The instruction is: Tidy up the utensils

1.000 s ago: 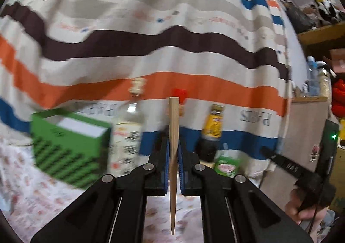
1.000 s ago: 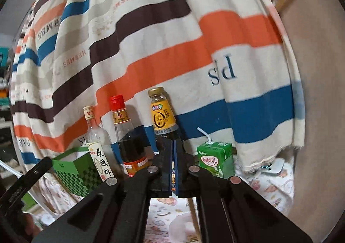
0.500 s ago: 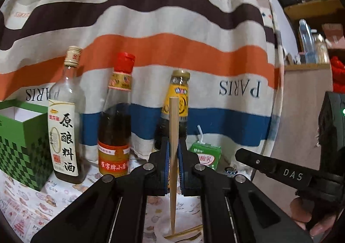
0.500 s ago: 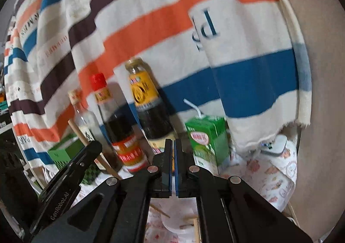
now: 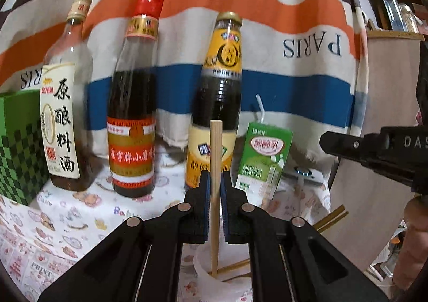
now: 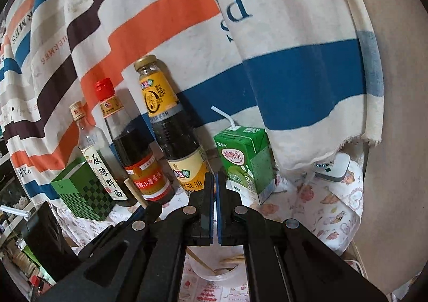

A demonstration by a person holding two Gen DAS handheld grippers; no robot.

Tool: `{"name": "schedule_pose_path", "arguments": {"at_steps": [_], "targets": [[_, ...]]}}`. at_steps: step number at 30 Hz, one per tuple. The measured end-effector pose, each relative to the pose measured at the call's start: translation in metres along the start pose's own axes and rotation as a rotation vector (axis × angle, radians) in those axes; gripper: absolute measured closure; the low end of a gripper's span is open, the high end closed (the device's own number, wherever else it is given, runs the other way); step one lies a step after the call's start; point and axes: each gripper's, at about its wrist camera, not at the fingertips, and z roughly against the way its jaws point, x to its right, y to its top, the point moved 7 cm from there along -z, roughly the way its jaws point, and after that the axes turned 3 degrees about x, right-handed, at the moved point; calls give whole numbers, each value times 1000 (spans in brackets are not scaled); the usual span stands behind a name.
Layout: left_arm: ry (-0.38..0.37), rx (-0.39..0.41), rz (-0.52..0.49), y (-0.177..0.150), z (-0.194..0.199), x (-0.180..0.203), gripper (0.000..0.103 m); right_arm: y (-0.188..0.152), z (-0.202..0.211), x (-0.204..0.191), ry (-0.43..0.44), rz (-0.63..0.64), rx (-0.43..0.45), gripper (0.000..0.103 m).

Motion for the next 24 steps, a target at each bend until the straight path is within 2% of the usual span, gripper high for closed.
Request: {"name": "schedule_pose_path", "arguments": {"at_steps": [8,12,17,24], "targets": [[1,-56,5,-14,-5,-4,97,-4,-7,4,-22,-9,-25,101],[-5,-65,20,-17,-4,-7,97,-4,-6,0,-24,2,-21,101],[13,-49,-19,-15,3,-8,94,-5,-6,-3,-24,11,-23,101],[25,-47,-44,-15,19,-13,49,-7,-9,-4,-33,17,-29,101]]}}
